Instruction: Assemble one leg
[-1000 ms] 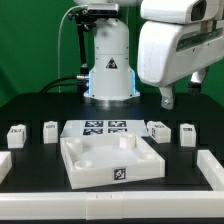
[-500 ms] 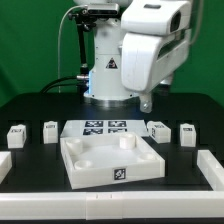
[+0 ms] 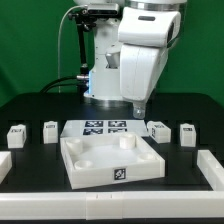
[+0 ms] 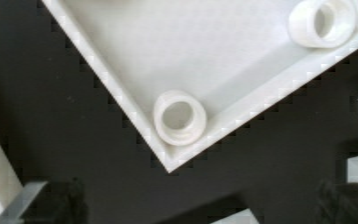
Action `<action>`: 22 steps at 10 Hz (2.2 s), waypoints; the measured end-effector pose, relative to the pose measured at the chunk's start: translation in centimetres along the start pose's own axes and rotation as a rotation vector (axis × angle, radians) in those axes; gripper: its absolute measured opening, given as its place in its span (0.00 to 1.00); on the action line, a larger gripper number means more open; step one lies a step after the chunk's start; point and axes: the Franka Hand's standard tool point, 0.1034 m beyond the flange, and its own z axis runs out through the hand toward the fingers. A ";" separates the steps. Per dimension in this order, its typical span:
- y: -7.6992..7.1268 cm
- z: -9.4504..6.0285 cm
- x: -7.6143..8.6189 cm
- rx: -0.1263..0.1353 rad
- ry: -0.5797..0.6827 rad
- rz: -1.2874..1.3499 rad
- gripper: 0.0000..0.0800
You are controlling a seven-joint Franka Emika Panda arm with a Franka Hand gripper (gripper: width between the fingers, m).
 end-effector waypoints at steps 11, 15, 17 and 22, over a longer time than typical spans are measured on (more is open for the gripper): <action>-4.5 4.1 -8.4 -0.012 0.095 -0.246 0.81; -8.9 8.8 -10.8 0.020 0.110 -0.329 0.81; -10.1 11.8 -10.8 0.059 0.116 -0.337 0.81; -9.9 13.2 -10.5 0.059 0.107 -0.351 0.81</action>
Offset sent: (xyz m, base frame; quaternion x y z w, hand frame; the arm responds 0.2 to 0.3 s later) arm -0.0666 -0.0249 -0.0105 -0.0107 0.1295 -0.1303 0.9829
